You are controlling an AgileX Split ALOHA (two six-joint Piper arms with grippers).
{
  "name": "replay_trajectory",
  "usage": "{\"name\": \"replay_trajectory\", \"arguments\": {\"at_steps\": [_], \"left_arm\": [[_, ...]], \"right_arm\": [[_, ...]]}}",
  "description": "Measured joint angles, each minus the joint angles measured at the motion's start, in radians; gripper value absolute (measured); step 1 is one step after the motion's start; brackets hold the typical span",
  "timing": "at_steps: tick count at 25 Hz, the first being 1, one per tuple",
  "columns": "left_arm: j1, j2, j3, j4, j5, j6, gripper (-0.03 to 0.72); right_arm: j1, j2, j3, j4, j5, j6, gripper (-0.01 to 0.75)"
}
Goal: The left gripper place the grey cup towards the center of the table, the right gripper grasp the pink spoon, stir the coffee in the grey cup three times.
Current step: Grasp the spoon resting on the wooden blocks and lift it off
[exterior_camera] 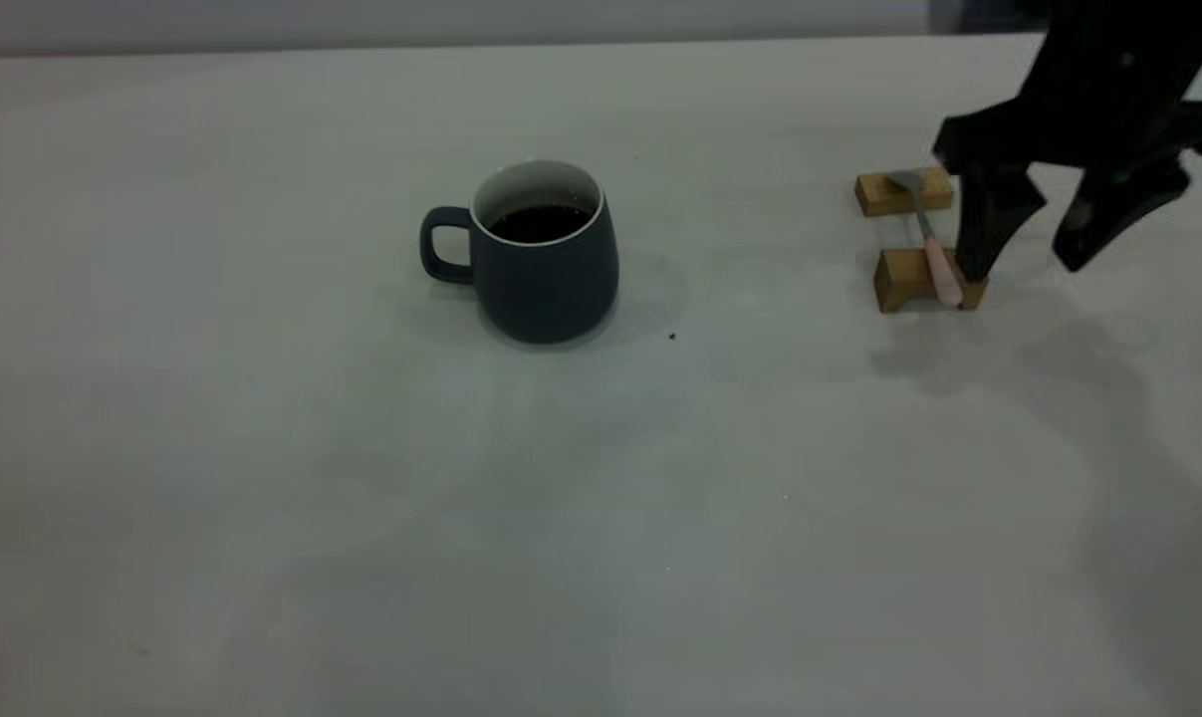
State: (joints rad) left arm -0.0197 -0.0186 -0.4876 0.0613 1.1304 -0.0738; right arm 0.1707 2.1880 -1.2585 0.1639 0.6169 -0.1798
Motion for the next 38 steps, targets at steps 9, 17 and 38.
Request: {"name": "replay_trajectory", "arguments": {"at_steps": [9,17,38], "left_arm": [[0.000,0.000,0.000,0.000,0.000,0.000,0.446],[0.000,0.000,0.000,0.000,0.000,0.000,0.446],[0.000,0.000,0.000,0.000,0.000,0.000,0.446]], "right_arm": [[0.000,0.150,-0.155,-0.005,0.026,-0.019,0.642],[0.000,0.204,-0.198,-0.005,0.047,-0.020,0.626],[0.012,0.223,-0.200,-0.007,0.021,-0.012,0.235]]}}
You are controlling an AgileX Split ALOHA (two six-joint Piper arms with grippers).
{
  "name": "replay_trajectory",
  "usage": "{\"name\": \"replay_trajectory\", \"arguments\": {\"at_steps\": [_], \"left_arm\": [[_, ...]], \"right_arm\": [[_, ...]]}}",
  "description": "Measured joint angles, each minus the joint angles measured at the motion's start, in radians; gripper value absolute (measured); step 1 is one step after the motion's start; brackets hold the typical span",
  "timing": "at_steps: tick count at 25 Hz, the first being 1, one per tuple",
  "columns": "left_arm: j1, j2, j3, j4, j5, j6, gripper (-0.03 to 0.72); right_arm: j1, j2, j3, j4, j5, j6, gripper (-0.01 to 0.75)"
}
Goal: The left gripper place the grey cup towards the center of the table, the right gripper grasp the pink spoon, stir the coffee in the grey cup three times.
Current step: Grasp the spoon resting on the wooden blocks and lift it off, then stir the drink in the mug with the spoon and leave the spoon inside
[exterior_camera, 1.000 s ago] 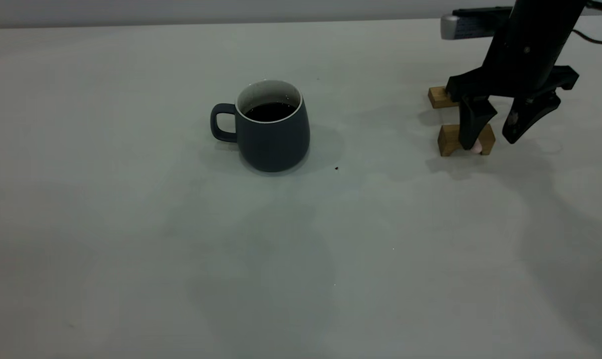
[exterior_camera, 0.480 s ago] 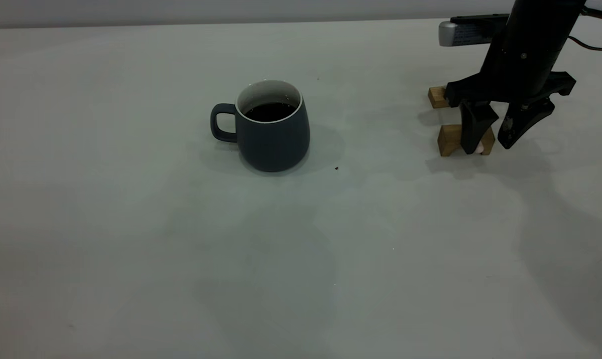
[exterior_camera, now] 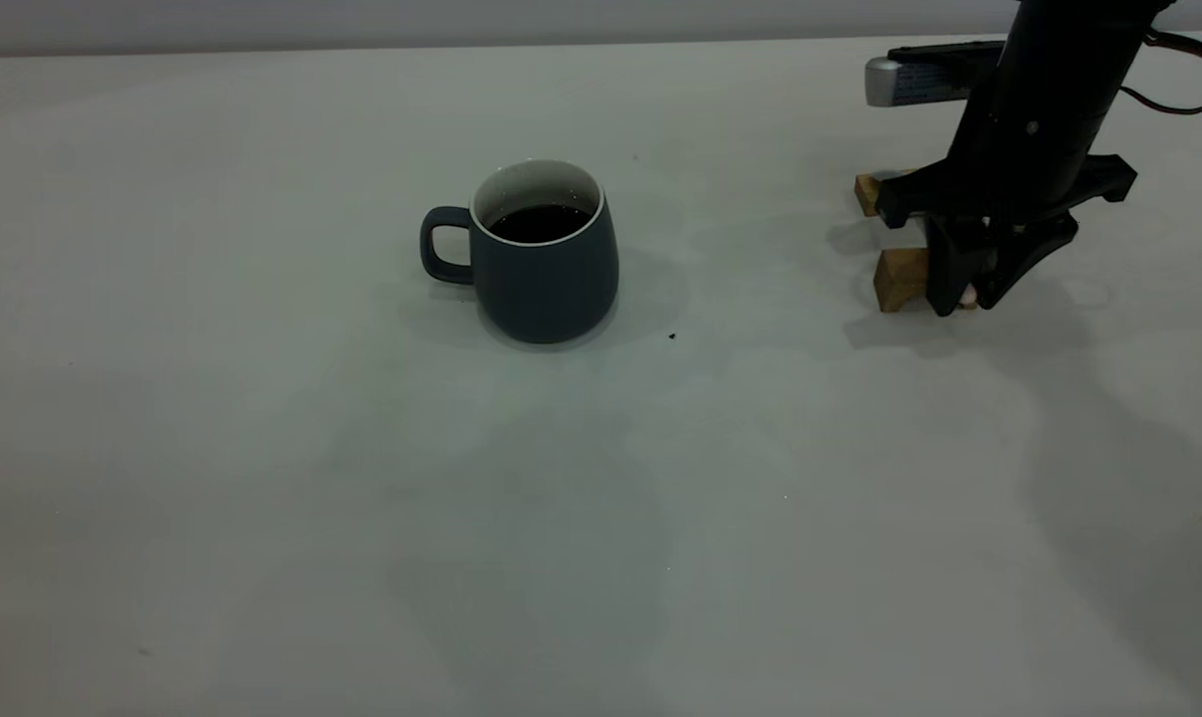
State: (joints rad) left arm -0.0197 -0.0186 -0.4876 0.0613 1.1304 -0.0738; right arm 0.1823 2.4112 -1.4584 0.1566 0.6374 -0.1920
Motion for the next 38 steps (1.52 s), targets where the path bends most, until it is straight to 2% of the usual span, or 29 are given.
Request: {"name": "replay_trajectory", "arguments": {"at_steps": [2,7,10,14,18,22,26,34,38], "left_arm": [[0.000,0.000,0.000,0.000,0.000,0.000,0.446],[0.000,0.000,0.000,0.000,0.000,0.000,0.446],[0.000,0.000,0.000,0.000,0.000,0.000,0.446],[0.000,0.000,0.000,0.000,0.000,0.000,0.446],[0.000,0.000,0.000,0.000,0.000,0.000,0.446],[0.000,0.000,0.000,0.000,0.000,0.000,0.446],[0.000,0.000,0.000,0.000,0.000,0.000,0.446],[0.000,0.000,0.000,0.000,0.000,0.000,0.446],[0.000,0.000,0.000,0.000,0.000,0.000,0.446]], "right_arm": [[0.000,0.000,0.000,-0.003,-0.002,0.003,0.147],[0.000,-0.057,0.000,-0.006,0.017,0.004,0.145],[0.000,-0.154,0.000,0.069,0.063,0.004,0.145],[0.003,-0.275,0.000,0.362,0.203,0.004,0.145],[0.050,-0.303,0.000,0.664,0.357,0.000,0.145],[0.110,-0.303,0.000,0.928,0.386,0.033,0.145],[0.148,-0.303,0.000,1.104,0.380,0.181,0.145],[0.218,-0.296,0.000,1.180,0.346,0.662,0.145],[0.219,-0.255,0.000,1.254,0.341,0.710,0.145]]}}
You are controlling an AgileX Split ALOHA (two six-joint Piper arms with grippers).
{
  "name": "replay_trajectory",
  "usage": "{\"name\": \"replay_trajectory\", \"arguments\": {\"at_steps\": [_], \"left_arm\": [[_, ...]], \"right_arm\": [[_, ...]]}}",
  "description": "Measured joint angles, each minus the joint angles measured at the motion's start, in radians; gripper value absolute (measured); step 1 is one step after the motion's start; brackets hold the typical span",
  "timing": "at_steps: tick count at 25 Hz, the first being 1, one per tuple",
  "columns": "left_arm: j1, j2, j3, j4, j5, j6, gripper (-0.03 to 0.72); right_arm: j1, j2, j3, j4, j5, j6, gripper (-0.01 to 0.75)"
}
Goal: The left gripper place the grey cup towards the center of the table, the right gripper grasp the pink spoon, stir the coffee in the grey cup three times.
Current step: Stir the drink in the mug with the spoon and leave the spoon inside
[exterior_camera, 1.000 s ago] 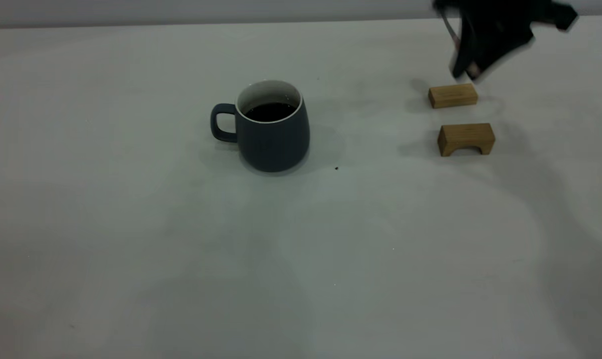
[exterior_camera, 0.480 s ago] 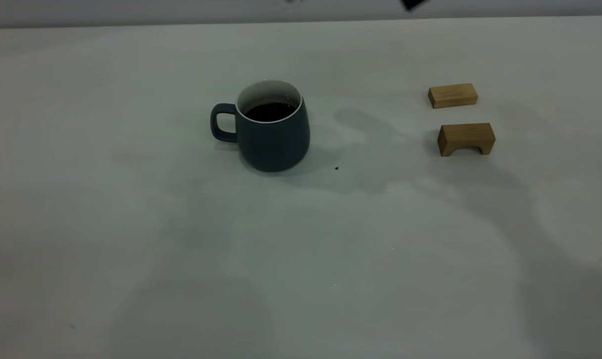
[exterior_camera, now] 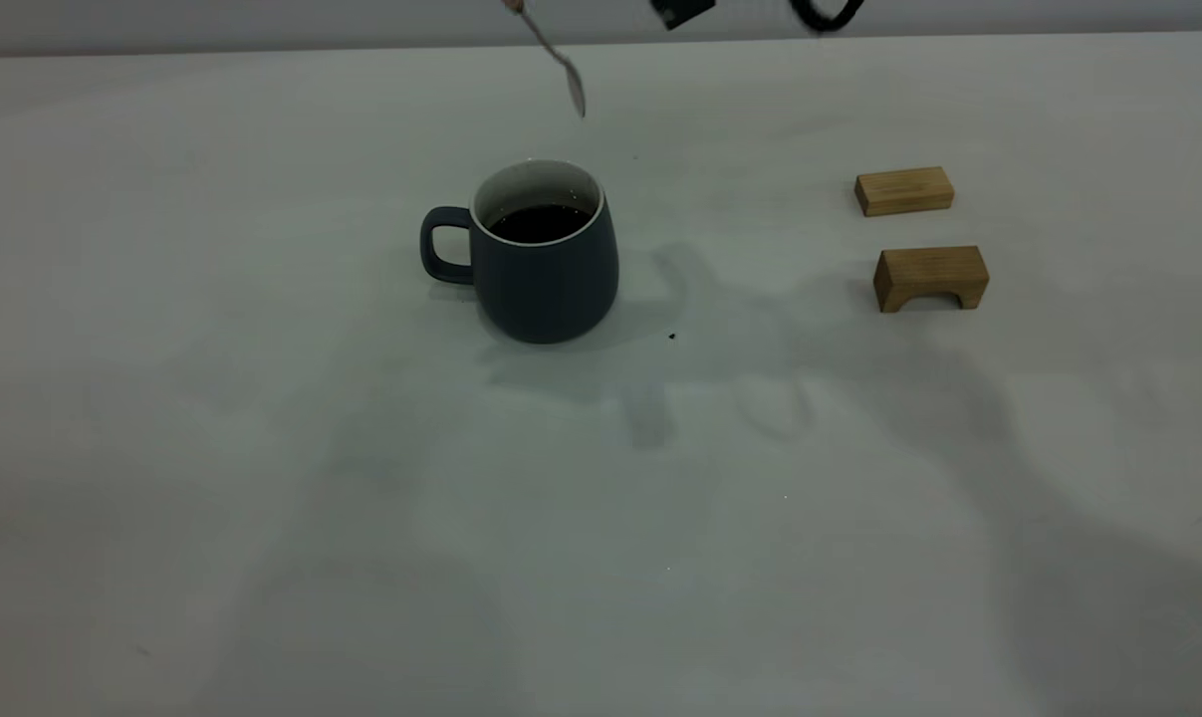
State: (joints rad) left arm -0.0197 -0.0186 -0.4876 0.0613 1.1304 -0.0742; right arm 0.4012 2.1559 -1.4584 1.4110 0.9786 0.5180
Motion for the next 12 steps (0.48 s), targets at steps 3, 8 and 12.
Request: {"name": "replay_trajectory", "arguments": {"at_steps": [3,8,12], "left_arm": [[0.000,0.000,0.000,0.000,0.000,0.000,0.446],[0.000,0.000,0.000,0.000,0.000,0.000,0.446],[0.000,0.000,0.000,0.000,0.000,0.000,0.446]], "right_arm": [[0.000,0.048,0.000,0.068,0.008,-0.005,0.145],[-0.001,0.140,0.000,0.229,0.014,-0.092,0.145],[-0.014,0.197,0.000,0.326,0.012,-0.155,0.145]]}}
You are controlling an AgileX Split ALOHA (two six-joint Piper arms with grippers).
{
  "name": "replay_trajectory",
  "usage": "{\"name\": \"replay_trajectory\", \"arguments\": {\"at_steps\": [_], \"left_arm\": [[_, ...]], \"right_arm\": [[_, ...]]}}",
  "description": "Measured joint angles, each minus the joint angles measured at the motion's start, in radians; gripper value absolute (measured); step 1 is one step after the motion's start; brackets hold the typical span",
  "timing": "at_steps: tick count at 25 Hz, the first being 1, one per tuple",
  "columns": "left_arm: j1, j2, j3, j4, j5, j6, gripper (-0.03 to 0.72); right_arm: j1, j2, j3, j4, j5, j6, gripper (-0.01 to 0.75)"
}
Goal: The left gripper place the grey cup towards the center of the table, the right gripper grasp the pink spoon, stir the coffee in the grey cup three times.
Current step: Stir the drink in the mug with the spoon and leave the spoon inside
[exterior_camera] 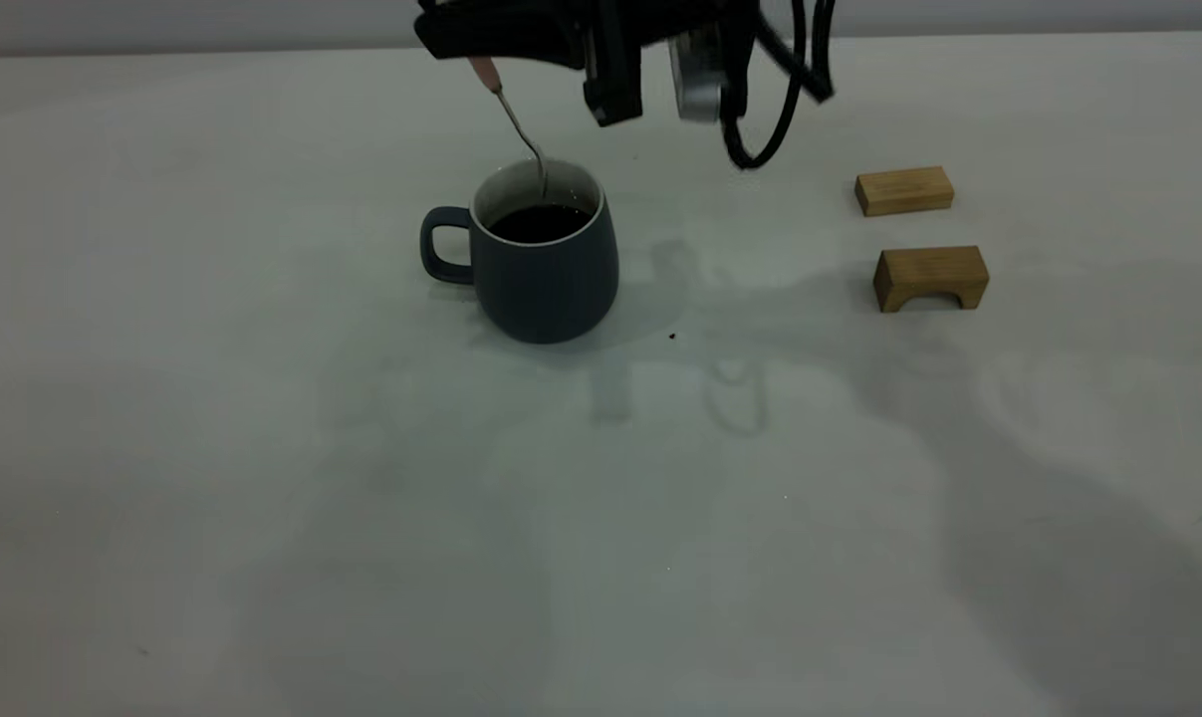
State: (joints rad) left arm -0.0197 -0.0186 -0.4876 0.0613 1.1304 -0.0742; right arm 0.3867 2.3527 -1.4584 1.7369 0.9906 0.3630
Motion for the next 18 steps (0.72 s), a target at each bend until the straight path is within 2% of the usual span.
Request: {"name": "replay_trajectory", "arguments": {"at_steps": [10,18], "left_arm": [[0.000,0.000,0.000,0.000,0.000,0.000,0.446],[0.000,0.000,0.000,0.000,0.000,0.000,0.446]], "right_arm": [[-0.026,0.078,-0.001,0.020,-0.012,0.028,0.145],[-0.024,0.179,-0.115,0.020,0.010,0.036,0.145]]}}
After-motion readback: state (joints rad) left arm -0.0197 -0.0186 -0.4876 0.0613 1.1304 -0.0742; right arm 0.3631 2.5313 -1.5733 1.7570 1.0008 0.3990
